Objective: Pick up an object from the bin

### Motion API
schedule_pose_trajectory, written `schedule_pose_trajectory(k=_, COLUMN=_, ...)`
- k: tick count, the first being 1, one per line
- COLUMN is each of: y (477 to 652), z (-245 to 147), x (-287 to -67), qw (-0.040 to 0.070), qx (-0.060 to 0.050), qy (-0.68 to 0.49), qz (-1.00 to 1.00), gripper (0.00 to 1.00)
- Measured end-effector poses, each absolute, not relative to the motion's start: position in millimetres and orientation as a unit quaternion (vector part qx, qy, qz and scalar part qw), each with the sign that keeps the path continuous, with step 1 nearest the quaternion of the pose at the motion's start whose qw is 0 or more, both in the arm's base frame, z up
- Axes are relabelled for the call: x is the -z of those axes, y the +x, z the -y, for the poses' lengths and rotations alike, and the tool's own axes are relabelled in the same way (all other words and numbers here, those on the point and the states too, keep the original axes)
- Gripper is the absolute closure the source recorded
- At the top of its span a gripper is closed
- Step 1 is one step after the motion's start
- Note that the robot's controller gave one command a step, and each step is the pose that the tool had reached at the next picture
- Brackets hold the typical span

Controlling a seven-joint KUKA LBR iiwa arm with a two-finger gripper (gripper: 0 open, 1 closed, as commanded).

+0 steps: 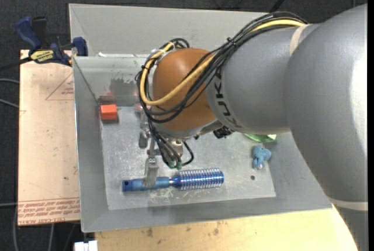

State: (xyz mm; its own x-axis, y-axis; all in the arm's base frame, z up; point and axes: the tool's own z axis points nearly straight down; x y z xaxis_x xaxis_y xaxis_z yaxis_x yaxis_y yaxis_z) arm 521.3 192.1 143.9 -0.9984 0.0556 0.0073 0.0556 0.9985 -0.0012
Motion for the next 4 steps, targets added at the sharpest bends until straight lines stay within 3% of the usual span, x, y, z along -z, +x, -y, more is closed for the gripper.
schedule_pose_trajectory(k=1, y=503.2, z=-139.0, x=-122.6, qw=0.001, qx=-0.001, qy=0.033, qz=0.999, gripper=0.00)
schedule_pose_trajectory(k=2, y=481.8, z=-123.4, x=-70.0, qw=-0.006, qx=0.002, qy=-0.006, qz=1.000, gripper=0.00)
schedule_pose_trajectory(k=3, y=478.9, z=-123.9, x=-70.0, qw=0.000, qx=0.001, qy=-0.005, qz=1.000, gripper=1.00)
schedule_pose_trajectory(k=4, y=500.7, z=-140.9, x=-201.2, qw=-0.004, qx=0.001, qy=0.023, qz=1.000, gripper=1.00)
